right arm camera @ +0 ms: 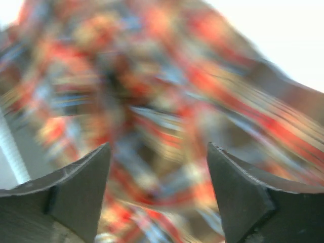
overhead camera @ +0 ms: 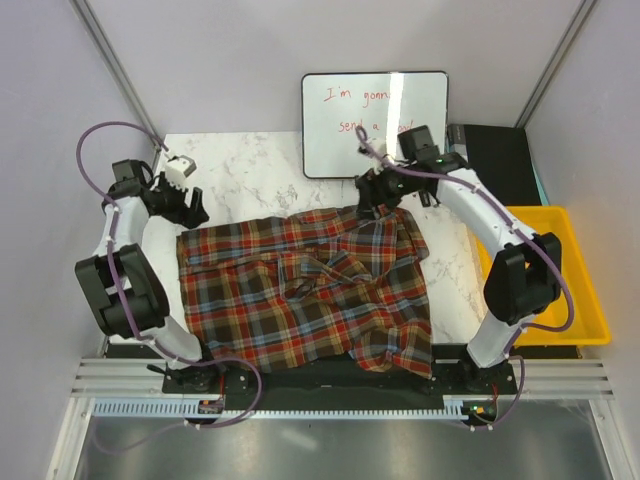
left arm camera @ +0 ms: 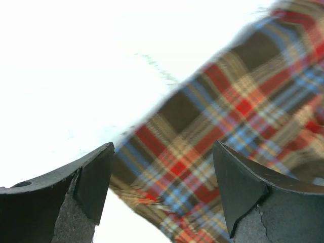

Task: Fold and stack the long sleeve shirts
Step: Fold the shirt

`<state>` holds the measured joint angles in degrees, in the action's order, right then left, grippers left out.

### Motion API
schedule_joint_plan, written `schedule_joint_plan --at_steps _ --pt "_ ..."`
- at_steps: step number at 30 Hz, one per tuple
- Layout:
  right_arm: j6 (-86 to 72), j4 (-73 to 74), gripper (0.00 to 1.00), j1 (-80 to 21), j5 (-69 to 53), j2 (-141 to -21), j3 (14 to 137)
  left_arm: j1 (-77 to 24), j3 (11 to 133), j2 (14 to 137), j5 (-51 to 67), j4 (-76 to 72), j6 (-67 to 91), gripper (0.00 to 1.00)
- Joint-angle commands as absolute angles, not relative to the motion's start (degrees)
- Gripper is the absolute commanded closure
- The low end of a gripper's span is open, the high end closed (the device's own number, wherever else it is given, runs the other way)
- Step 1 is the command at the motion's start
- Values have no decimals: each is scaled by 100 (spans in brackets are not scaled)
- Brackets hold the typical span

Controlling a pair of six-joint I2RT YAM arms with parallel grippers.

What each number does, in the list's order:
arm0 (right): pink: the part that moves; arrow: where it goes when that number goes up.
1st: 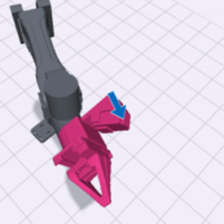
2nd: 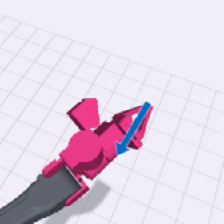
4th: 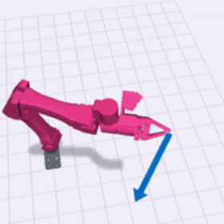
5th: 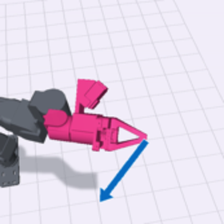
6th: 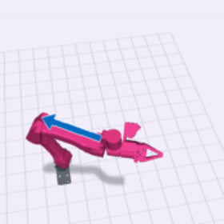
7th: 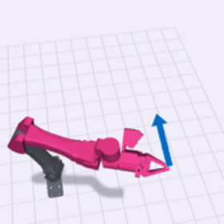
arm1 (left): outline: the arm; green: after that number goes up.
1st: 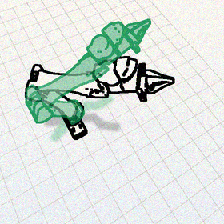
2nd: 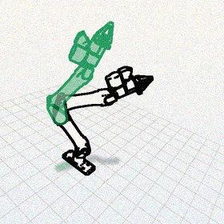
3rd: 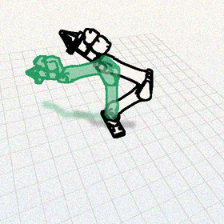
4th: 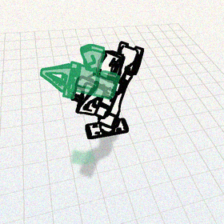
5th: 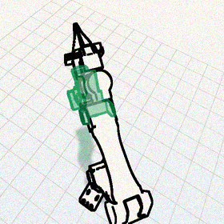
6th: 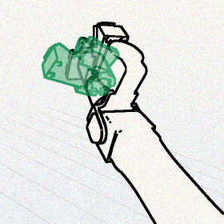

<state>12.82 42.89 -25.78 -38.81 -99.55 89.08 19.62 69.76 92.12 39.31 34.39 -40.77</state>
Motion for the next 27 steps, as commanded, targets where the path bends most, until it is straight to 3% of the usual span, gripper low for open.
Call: schedule_joint_plan --at_steps 1,9,16,27 --pt "1566 4379 21 -1768 -2615 -10071 9027 2004 7391 9728 3279 3647 -3850 16" --pt "1283 3745 34 -976 -1548 -11293 9290 2100 7339 10063 2645 3595 -3683 16" --pt "1625 3173 53 -897 -1318 -11944 9685 2136 7357 10178 2654 3603 -3648 18" --pt "1986 3357 46 -835 -2215 -12384 9905 2145 7523 10599 2601 3604 -3656 13"
